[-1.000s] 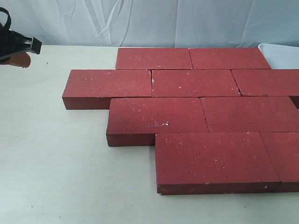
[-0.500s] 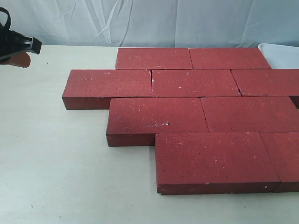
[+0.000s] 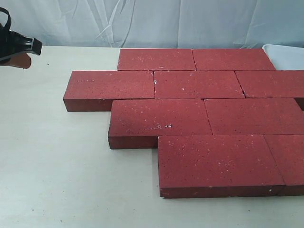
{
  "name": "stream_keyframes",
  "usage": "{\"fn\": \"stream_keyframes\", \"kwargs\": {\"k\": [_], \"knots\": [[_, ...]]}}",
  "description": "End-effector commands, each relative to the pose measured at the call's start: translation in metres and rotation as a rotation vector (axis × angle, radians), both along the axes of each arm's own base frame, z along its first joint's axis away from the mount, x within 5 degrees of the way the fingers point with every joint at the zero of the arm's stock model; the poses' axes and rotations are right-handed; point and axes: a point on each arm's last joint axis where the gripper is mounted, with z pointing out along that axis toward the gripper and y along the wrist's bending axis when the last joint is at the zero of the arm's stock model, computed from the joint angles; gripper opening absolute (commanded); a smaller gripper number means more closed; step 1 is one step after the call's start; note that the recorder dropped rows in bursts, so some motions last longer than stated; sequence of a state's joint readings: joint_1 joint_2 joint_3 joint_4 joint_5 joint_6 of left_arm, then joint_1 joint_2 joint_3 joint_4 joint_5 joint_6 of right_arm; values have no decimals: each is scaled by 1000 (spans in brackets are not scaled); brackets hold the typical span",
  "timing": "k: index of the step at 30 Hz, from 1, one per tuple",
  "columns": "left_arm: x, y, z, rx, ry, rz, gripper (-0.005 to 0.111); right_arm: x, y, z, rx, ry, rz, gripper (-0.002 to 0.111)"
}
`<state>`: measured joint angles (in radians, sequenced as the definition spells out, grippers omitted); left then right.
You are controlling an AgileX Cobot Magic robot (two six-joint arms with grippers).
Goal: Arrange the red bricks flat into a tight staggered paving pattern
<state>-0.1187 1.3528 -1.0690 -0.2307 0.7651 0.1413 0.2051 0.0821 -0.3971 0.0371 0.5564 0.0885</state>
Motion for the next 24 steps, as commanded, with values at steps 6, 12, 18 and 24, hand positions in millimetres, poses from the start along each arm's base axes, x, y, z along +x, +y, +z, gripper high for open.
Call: {"fn": "stream_keyframes", "kwargs": {"k": [6, 12, 18, 24], "knots": [[-2, 0, 2, 5, -16, -1, 0, 2, 0, -12, -70, -8, 1, 0], [-2, 0, 2, 5, -16, -1, 0, 2, 0, -11, -86, -16, 4, 0], [-2, 0, 2, 5, -16, -1, 0, 2, 0, -11, -86, -16, 4, 0], [-2, 0, 2, 5, -16, -1, 0, -7, -4, -10, -76, -75, -62, 0]]}}
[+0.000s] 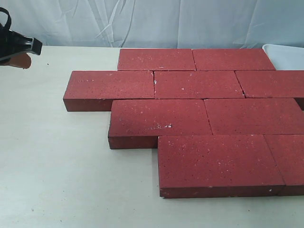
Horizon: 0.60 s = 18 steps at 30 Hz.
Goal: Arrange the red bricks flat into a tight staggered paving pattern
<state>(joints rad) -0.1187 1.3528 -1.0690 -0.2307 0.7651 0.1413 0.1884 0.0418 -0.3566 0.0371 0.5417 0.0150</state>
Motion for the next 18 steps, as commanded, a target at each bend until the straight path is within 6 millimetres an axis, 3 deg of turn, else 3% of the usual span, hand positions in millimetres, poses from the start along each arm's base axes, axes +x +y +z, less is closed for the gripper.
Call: {"fn": "stream_keyframes", "kwargs": {"k": [1, 10, 18], "knots": [[-2, 0, 2, 5, -16, -1, 0, -5, -3, 0, -8, -47, -75, 0], [-2, 0, 2, 5, -16, -1, 0, -5, -7, 0, -12, -44, -214, 0], [-2, 0, 2, 5, -16, -1, 0, -5, -7, 0, -12, -44, -221, 0]]}}
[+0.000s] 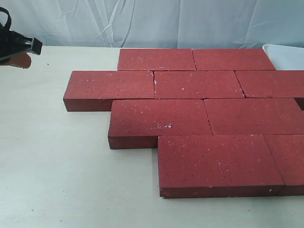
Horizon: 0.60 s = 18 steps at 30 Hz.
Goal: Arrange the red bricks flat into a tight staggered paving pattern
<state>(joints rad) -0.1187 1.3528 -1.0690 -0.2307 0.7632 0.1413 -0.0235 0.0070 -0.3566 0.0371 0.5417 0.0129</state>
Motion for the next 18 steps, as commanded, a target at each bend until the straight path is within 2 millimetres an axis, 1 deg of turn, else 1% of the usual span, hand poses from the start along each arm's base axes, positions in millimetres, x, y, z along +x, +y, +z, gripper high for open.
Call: {"fn": "stream_keyframes", "kwargs": {"k": [1, 7, 10, 13, 16, 17, 18], "knots": [[-2, 0, 2, 5, -15, -1, 0, -1, -1, -1, -13, -8, -9, 0], [-2, 0, 2, 5, -15, -1, 0, -1, -1, -1, -13, -2, -9, 0], [-2, 0, 2, 5, -15, -1, 0, 1, -1, -5, -13, 10, -9, 0], [-2, 0, 2, 5, -15, -1, 0, 7, -1, -20, -12, 47, -9, 0], [-2, 0, 2, 5, -15, -1, 0, 13, -1, -40, -11, 96, -9, 0], [-2, 0, 2, 5, -15, -1, 0, 15, -1, -49, -10, 124, -9, 0], [-2, 0, 2, 5, -15, -1, 0, 17, -1, -51, -10, 95, -11, 0]]}}
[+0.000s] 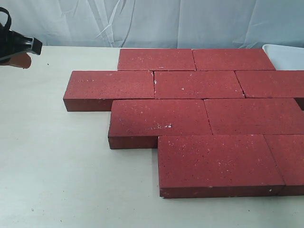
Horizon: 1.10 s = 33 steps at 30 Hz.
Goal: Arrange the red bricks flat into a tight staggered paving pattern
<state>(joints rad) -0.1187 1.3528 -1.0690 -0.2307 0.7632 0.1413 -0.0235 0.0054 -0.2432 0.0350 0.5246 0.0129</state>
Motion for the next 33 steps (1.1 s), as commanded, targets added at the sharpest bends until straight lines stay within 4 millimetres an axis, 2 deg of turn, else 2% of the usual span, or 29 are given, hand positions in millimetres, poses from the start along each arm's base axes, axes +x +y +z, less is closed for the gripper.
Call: {"fn": "stream_keyframes", "kwargs": {"k": [1, 5, 13, 33], "knots": [[-2, 0, 2, 5, -15, -1, 0, 8, -1, -17, -12, -31, -10, 0], [-2, 0, 2, 5, -15, -1, 0, 14, -2, -24, -13, -133, -16, 0], [-2, 0, 2, 5, -15, -1, 0, 18, -2, -51, -12, -81, -16, 0], [-2, 0, 2, 5, -15, -1, 0, 18, -2, -54, -7, -55, -15, 0]]}}
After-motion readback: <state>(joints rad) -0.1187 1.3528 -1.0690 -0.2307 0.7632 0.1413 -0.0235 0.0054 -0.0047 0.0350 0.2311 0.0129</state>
